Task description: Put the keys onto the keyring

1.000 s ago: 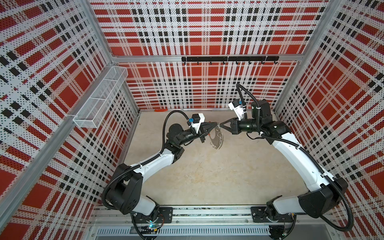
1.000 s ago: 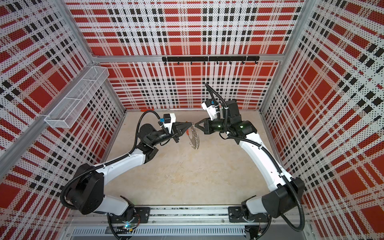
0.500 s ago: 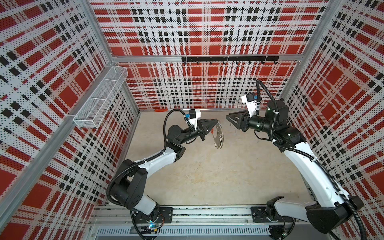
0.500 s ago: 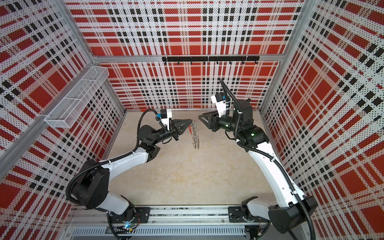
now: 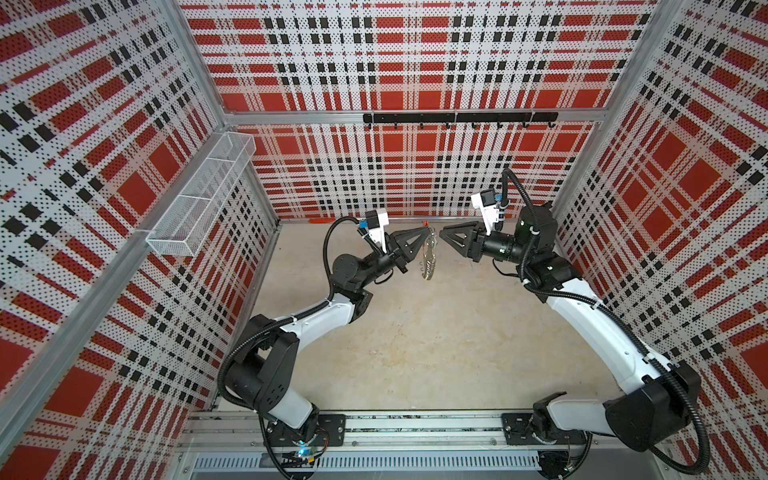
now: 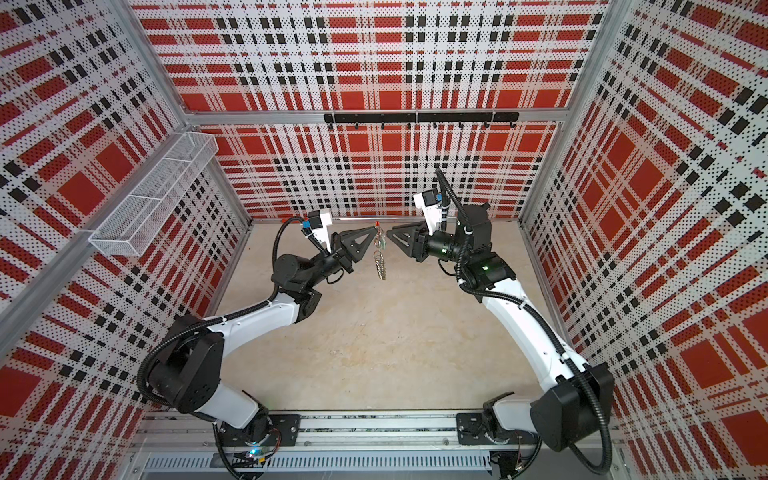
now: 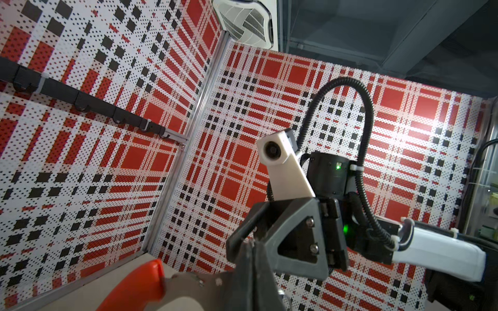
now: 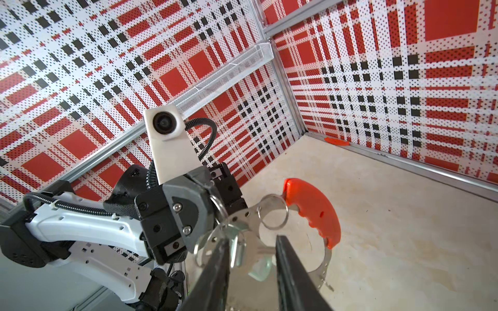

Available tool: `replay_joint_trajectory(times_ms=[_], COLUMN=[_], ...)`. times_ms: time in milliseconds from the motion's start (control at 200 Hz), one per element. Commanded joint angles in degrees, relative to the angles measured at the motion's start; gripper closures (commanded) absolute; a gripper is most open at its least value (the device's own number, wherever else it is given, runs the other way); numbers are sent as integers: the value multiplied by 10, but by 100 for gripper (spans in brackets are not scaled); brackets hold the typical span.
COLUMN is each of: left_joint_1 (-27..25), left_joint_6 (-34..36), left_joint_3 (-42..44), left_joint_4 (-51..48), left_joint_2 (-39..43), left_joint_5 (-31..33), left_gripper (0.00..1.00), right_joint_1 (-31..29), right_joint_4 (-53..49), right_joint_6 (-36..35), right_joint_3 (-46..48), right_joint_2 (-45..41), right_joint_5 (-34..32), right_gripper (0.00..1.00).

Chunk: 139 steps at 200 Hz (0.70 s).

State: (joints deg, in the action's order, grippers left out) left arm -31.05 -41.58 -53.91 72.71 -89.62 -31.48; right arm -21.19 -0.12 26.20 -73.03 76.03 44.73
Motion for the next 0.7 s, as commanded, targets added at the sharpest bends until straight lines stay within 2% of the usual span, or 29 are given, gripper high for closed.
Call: replay_joint_trajectory(times_ms=[0, 301, 691], left_joint_1=[1, -2, -2], left_joint_6=[-29, -32, -33], left_joint_3=[-1, -7, -16], left_joint_4=[66, 66, 64], left_joint_2=[0, -3, -9], left_joint_5=[5, -1, -6], left_gripper=[100, 100, 100], right_joint_1=[-3, -9, -29], right_joint_4=[62, 97, 91], right_joint_6=[18, 42, 34], right_joint_3=[0, -3, -25], right_joint_2=[0, 12, 33], right_joint_5=[22, 41, 44], right_gripper=[67, 65, 67])
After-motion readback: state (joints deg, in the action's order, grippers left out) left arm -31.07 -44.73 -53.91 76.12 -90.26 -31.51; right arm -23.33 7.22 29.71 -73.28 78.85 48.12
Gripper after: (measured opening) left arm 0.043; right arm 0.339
